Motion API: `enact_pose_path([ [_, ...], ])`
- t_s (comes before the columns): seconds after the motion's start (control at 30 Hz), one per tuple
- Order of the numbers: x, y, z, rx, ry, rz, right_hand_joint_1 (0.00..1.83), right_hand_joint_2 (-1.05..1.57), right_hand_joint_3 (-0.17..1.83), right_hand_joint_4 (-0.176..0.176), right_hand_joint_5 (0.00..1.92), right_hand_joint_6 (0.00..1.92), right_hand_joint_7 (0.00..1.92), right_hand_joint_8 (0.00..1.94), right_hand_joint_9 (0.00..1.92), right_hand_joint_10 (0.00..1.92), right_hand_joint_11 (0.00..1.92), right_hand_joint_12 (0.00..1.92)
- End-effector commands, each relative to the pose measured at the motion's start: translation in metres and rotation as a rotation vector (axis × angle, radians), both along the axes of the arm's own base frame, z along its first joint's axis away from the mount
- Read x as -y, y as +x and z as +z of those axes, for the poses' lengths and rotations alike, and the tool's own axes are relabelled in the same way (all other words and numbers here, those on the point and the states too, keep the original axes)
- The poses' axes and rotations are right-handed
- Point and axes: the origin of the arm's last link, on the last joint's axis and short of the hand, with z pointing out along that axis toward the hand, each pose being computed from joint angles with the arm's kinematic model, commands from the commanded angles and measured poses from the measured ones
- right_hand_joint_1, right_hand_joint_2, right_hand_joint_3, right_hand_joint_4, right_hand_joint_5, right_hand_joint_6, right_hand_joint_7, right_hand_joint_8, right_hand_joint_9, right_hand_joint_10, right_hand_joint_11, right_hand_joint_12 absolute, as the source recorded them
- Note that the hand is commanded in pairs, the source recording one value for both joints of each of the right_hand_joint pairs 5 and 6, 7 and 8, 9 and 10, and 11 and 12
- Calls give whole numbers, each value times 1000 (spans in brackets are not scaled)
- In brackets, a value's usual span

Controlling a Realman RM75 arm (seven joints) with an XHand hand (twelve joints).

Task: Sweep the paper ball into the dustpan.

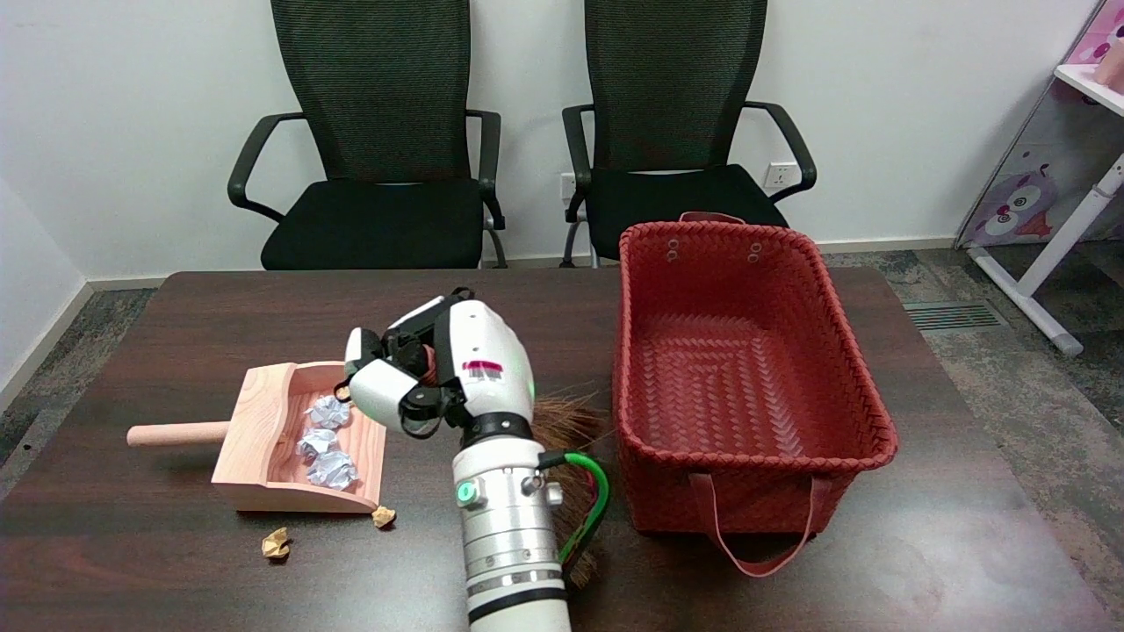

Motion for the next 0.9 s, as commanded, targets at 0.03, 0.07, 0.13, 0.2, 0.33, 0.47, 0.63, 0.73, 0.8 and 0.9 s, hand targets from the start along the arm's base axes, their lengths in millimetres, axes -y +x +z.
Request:
enact_pose_path([
  [0.03,24,-14,-29,-123,-71,-24,1014,1571,1478,176,1920,1920,1920,1920,1920,1920,1920,1920],
  [0.07,27,-16,-31,-125,-70,-35,1014,1571,1479,176,1920,1920,1920,1920,1920,1920,1920,1920],
  [0.13,31,-18,-34,-124,-65,-49,1014,1571,1482,176,1920,1920,1920,1920,1920,1920,1920,1920],
  [0.2,36,-18,-36,-119,-56,-57,1014,1571,1483,176,1920,1920,1920,1920,1920,1920,1920,1920],
  [0.33,45,-19,-41,-102,-31,-78,1014,1571,1480,176,1920,1920,1920,1920,1920,1920,1920,1920],
  [0.47,52,-23,-46,-28,0,-96,1013,1571,1483,176,1920,1920,1920,1920,1920,1920,1920,1920],
  [0.63,53,-23,-53,-4,28,-97,1010,1571,1488,176,1920,1920,1920,1920,1920,1920,1920,1920],
  [0.73,53,-26,-53,-5,30,-111,1010,1571,1486,176,1920,1920,1920,1920,1920,1920,1920,1920],
  [0.8,53,-28,-54,-6,35,-114,1011,1571,1485,176,1920,1920,1920,1920,1920,1920,1920,1920],
  [0.9,53,-32,-56,19,49,-117,1010,1571,1483,176,1920,1920,1920,1920,1920,1920,1920,1920],
])
